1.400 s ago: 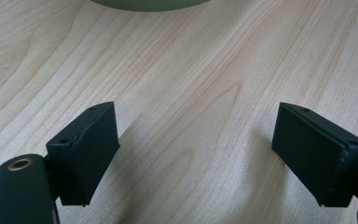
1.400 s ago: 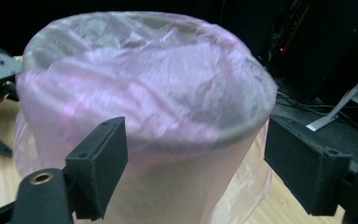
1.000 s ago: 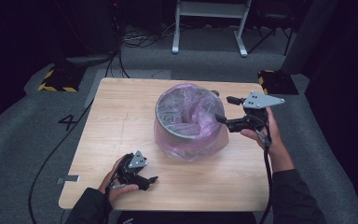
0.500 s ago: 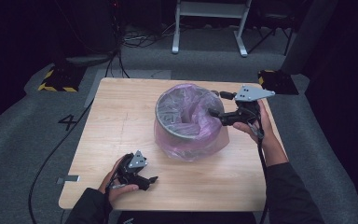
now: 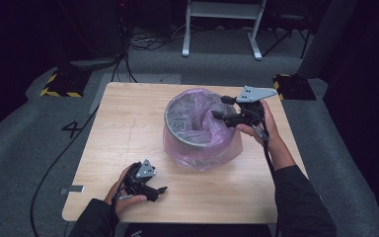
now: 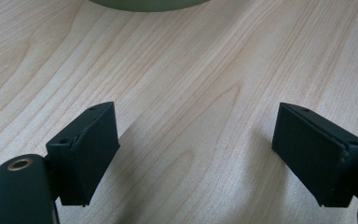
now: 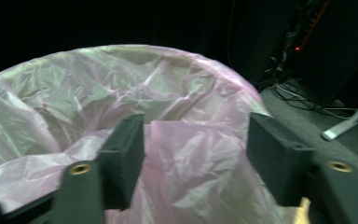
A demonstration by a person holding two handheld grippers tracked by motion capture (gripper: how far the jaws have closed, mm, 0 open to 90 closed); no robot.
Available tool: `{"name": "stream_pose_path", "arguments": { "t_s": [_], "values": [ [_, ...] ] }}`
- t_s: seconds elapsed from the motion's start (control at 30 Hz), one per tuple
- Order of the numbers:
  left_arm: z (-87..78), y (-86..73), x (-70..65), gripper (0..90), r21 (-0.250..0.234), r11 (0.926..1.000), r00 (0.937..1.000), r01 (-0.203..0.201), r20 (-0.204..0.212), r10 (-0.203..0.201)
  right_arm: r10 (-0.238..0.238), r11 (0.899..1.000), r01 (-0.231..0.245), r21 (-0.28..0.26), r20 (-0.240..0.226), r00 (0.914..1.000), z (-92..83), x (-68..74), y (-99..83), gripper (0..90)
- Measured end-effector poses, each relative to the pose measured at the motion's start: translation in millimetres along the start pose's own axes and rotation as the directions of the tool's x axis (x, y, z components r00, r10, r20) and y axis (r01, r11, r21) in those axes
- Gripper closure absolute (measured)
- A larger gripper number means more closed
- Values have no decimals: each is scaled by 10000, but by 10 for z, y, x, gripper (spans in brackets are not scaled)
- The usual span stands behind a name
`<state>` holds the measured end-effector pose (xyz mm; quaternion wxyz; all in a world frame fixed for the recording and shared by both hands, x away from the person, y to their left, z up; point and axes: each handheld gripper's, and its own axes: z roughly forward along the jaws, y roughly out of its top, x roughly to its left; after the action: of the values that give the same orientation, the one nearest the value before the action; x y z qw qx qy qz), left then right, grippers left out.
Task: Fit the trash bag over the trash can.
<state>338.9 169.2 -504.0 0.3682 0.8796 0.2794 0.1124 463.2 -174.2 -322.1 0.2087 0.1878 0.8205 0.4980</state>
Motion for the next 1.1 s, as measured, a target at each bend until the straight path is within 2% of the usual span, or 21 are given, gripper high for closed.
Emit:
{"name": "stream_pose_path", "arguments": {
  "t_s": [0.1, 0.23, 0.33, 0.43, 0.57, 0.67, 0.8, 0.9, 1.1],
  "values": [
    [0, 0, 0, 140, 3, 10000, 10000, -4, -8, 4, -170, 9998, 172, 106, -182, 9997, 36, 26, 9, 440],
    [0, 0, 0, 140, 2, 10000, 10000, -4, 0, 4, -413, 9984, 431, 379, -461, 9981, 78, 63, 24, 433],
    [0, 0, 0, 140, 1, 10000, 10000, -6, -1, 6, -536, 9950, 578, 819, -532, 9971, 127, 71, 23, 412],
    [0, 0, 0, 140, 0, 10000, 10000, -2, -2, 2, -435, 9927, 514, 1092, -732, 9964, 159, 64, 30, 389],
    [0, 0, 0, 140, 1, 10000, 10000, -4, 0, 4, -521, 9847, 664, 1613, -913, 9945, 205, 61, 59, 366],
    [0, 0, 0, 140, 0, 10000, 10000, -3, -1, 3, -439, 9749, 680, 2121, -1161, 9923, 255, 55, 85, 338],
    [0, 0, 0, 140, 2, 10000, 10000, -2, -8, 2, -544, 9586, 843, 2718, -1155, 9918, 341, 52, 120, 271],
    [-1, 0, 1, 140, 5, 10000, 10000, -7, -8, 7, -604, 9430, 1021, 3166, -1389, 9885, 404, 63, 131, 245],
    [0, 0, 0, 140, 1, 10000, 10000, -4, 0, 4, -746, 9151, 1244, 3836, -1421, 9870, 506, 82, 138, 206]
  ]
}}
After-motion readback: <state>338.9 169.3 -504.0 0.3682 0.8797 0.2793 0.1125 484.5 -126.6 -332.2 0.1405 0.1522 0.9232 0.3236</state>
